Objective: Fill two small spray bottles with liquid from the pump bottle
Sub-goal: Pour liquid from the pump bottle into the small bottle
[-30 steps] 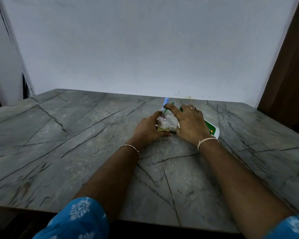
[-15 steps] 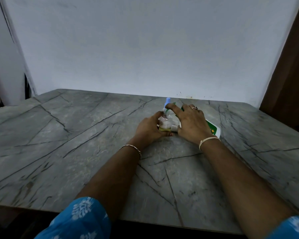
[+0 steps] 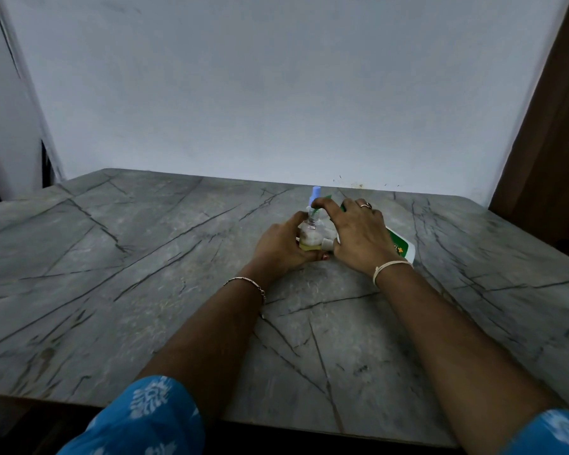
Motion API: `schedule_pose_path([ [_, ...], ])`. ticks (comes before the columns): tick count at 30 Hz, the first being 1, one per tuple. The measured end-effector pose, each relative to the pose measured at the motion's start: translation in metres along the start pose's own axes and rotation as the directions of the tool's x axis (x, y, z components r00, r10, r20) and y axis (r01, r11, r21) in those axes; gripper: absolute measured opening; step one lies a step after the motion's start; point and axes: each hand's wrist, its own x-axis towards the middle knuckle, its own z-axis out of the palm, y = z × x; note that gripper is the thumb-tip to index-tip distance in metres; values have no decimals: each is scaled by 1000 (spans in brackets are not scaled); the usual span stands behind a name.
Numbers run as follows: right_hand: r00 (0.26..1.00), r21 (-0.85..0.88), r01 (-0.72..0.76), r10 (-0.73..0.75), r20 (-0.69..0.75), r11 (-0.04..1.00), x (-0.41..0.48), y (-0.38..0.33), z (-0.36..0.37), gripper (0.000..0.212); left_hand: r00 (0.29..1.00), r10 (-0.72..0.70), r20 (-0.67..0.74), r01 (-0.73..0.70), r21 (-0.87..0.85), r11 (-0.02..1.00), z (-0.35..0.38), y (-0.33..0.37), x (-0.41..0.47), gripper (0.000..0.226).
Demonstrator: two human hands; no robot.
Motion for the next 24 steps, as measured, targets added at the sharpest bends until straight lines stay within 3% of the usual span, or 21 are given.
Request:
schedule_pose_path([
  [24, 1000, -6, -8, 8, -22, 1000, 0, -4, 0, 76, 999, 8, -33, -8, -1, 1000, 1, 0, 0, 76],
])
